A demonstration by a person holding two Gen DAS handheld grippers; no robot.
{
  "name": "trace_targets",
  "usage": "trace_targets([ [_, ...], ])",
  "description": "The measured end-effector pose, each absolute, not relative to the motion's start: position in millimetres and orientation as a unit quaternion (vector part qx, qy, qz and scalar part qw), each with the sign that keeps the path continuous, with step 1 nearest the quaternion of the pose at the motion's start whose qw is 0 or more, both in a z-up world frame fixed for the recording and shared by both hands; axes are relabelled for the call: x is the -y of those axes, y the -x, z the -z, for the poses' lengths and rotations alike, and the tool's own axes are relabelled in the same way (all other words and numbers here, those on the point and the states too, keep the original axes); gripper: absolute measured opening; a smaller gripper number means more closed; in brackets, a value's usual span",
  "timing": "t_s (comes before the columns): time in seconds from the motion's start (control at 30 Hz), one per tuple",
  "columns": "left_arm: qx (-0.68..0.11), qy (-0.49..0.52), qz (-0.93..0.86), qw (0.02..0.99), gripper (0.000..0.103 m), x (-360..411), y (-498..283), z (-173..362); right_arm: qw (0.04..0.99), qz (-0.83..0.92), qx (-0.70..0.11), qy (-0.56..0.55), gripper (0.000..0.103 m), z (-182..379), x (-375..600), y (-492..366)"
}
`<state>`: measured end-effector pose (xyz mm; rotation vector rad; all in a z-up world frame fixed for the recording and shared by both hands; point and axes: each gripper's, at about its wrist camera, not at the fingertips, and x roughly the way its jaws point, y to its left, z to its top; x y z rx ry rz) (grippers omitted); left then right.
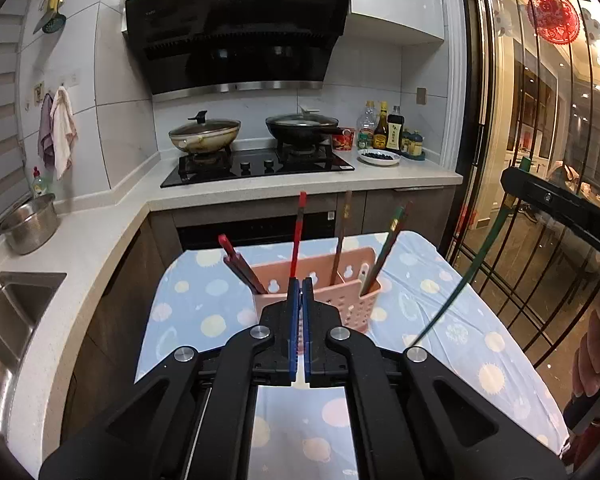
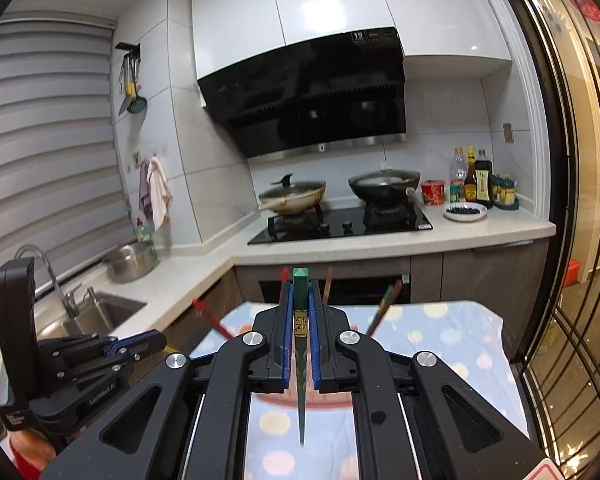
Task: Organize utensils
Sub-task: 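Lift the green chopstick and gold spoon and carry both over the pink holder, then lower the chopstick and spoon into the pink holder and open both tools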
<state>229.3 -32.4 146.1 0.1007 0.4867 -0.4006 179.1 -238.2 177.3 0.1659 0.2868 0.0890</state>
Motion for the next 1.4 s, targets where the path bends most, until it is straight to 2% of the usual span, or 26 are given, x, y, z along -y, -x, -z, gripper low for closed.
trace_targets([
  [0.23,-0.222,-0.049,0.182,0.957,0.001,34,-273,-176,0.990,-0.022,-0.112,-0.082,0.007,-214,238,-234],
  [0.43,-0.231,-0.058,0.168,0.957,0.001,39,-308,-175,0.991,0.005,-0.114,-0.069,0.007,-219,238,-275],
  [1.03,-0.278,-0.057,0.168,0.944,0.002,50,-366,-136,0.978,0.010,-0.201,-0.047,0.007,-157,233,-348],
  [1.1,-0.274,-0.059,0.170,0.945,0.002,52,-367,-136,0.978,0.008,-0.203,-0.047,0.012,-155,234,-348],
  [1.17,-0.272,-0.061,0.163,0.946,0.021,52,-366,-137,0.978,0.007,-0.203,-0.046,0.036,-155,233,-346],
  [1.2,-0.269,-0.059,0.157,0.948,0.044,52,-364,-138,0.979,0.008,-0.200,-0.046,0.041,-155,233,-343],
  [1.23,-0.264,-0.058,0.151,0.951,0.056,51,-362,-138,0.979,0.010,-0.197,-0.044,0.041,-155,233,-340],
  [1.4,-0.255,-0.060,0.146,0.954,0.056,49,-351,-143,0.980,0.011,-0.193,-0.035,0.042,-155,233,-323],
])
